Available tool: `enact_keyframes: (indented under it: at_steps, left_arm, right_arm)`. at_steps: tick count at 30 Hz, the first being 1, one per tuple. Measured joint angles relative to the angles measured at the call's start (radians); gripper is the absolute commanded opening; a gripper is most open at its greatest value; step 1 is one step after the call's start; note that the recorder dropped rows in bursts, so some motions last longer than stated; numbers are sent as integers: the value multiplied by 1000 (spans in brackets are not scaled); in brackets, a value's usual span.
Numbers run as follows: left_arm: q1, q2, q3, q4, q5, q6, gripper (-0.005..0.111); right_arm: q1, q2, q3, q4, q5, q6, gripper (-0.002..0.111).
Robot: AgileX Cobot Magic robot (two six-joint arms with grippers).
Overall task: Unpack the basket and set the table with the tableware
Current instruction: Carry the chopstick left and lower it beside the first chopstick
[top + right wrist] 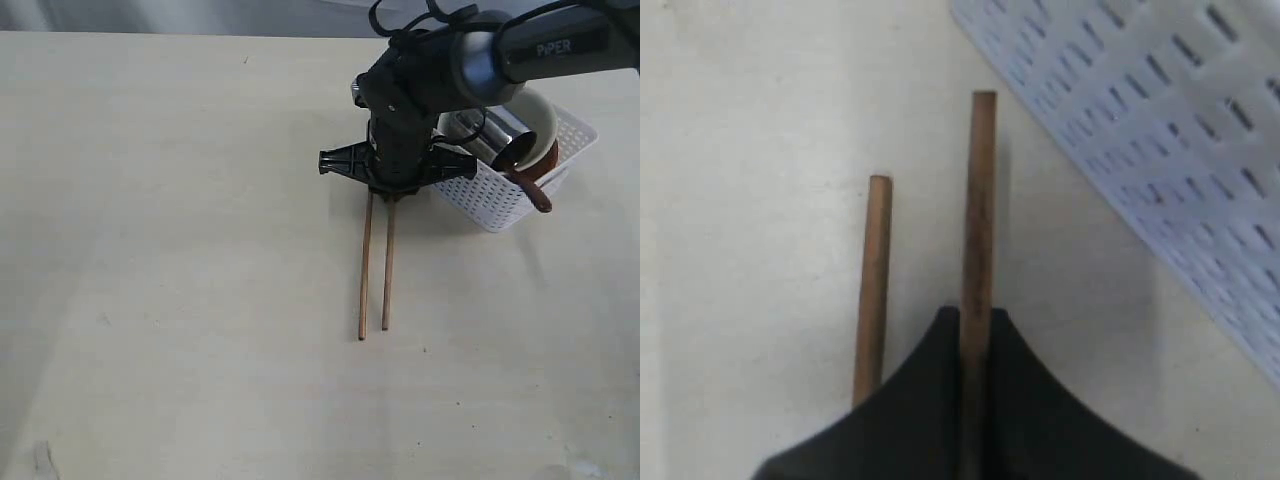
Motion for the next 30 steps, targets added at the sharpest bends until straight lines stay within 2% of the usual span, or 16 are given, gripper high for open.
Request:
enact_keyframes:
  at_steps: [6,8,25,30]
  left_arm:
    - [0,0,0,0,0,0,0]
    - [0,0,0,0,0,0,0]
    - [0,0,0,0,0,0,0]
    - [0,0,0,0,0,0,0]
  right_arm:
    - [0,0,0,-11,8,0,38]
    - [-1,0,0,-18,17,3,43]
    - [-1,-15,0,-19,26,11,42]
    - [-1,-79,0,-19,52,-31,42]
